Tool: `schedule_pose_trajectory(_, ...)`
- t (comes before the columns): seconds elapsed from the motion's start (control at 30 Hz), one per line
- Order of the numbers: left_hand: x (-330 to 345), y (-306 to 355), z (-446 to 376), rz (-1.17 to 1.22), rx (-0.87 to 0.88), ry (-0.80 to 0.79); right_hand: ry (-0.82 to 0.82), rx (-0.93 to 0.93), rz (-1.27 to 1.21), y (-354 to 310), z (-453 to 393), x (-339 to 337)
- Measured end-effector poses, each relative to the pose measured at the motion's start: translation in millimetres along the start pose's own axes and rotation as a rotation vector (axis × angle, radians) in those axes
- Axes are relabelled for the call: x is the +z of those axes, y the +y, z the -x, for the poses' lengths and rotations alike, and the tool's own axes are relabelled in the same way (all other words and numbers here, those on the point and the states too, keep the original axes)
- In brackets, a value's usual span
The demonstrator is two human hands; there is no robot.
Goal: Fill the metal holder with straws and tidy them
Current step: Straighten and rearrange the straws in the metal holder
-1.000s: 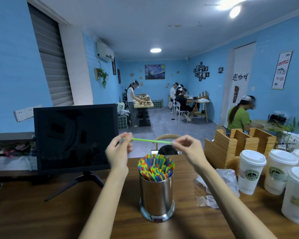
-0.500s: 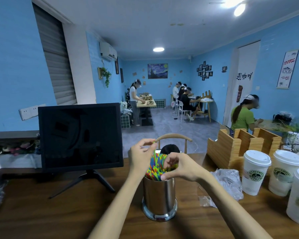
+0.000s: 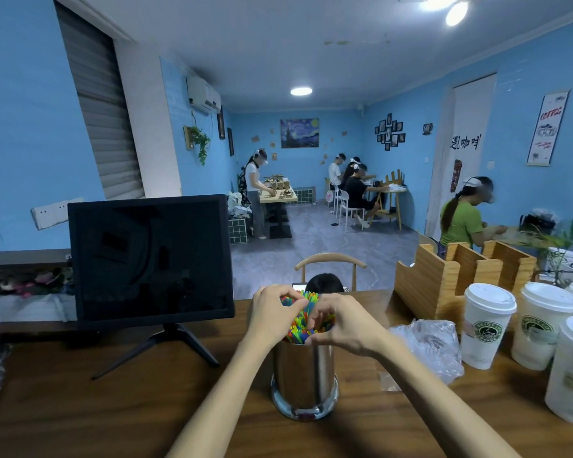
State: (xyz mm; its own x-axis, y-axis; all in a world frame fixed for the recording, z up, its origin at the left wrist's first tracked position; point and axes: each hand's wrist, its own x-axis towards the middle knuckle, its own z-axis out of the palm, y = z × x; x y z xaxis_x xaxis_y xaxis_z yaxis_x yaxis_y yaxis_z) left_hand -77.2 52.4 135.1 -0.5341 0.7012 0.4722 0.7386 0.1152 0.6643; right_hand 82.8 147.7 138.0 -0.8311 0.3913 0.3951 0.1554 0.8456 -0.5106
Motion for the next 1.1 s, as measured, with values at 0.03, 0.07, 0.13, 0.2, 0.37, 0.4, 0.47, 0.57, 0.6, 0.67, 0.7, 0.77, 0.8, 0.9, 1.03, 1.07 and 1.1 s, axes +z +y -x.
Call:
schedule_pose_trajectory(0.03,-0.2,-0.2,0.0,0.0,0.005,0.002,0.0,-0.003,0.012,-0.8,-0.4,1.6)
schedule_pose_trajectory(0.07,-0.1,-0.1,0.4,0.0,0.013,0.007,0.004,-0.001,0.013,-1.5,-0.7,2.2)
schedule_pose_trajectory(0.13,0.0,-0.6,1.3,0.002,0.024,0.022,0.023,0.009,-0.001,-1.0,-2.2,0.4)
schedule_pose_trajectory(0.2,-0.8,0.3,1.6,0.012,0.03,0.027,0.029,0.009,0.013,-1.0,-3.5,-3.5)
schedule_pose_trajectory(0.37,-5.4,5.5,-1.0,0.049,0.034,0.027,0.032,0.024,-0.036,-3.7,-6.5,-9.1)
schedule_pose_trajectory(0.4,-6.9,6.7,-1.6,0.057,0.044,0.023,0.039,0.034,-0.063,-4.0,-7.5,-11.7)
schedule_pose_trajectory(0.47,-10.7,8.2,-2.4,0.076,0.08,-0.009,0.037,0.037,-0.082,-4.8,-10.7,-20.1)
schedule_pose_trajectory(0.57,-17.5,9.9,-2.1,0.109,0.133,-0.082,0.041,0.035,-0.088,-7.6,-16.8,-30.6)
schedule_pose_trajectory(0.6,-19.2,9.7,-2.2,0.132,0.137,-0.1,0.065,0.025,-0.108,-9.5,-18.0,-34.2)
schedule_pose_trajectory(0.67,-21.4,10.2,-1.7,0.201,0.153,-0.132,0.185,-0.022,-0.12,-14.8,-20.4,-42.0)
schedule_pose_trajectory(0.7,-22.2,11.1,-1.1,0.223,0.165,-0.157,0.27,-0.045,-0.126,-17.9,-21.7,-46.0)
schedule_pose_trajectory(0.77,-21.0,11.6,-0.6,0.229,0.172,-0.203,0.442,-0.065,-0.196,-23.9,-25.0,-53.3)
schedule_pose_trajectory(0.8,-19.1,11.4,0.4,0.228,0.16,-0.221,0.519,-0.065,-0.246,-26.5,-27.0,-55.2)
schedule_pose_trajectory(0.9,-11.7,11.8,3.6,0.255,0.116,-0.243,0.703,-0.043,-0.379,-32.1,-31.2,-55.8)
schedule_pose_trajectory(1.03,-10.1,11.1,4.1,0.412,0.075,-0.221,0.84,-0.019,-0.525,-31.7,-32.4,-57.1)
schedule_pose_trajectory(1.07,-12.1,10.7,3.3,0.443,0.062,-0.212,0.873,0.0,-0.561,-30.3,-32.0,-57.8)
schedule_pose_trajectory(1.1,-13.8,10.2,2.8,0.464,0.061,-0.205,0.902,0.019,-0.595,-27.9,-31.7,-58.2)
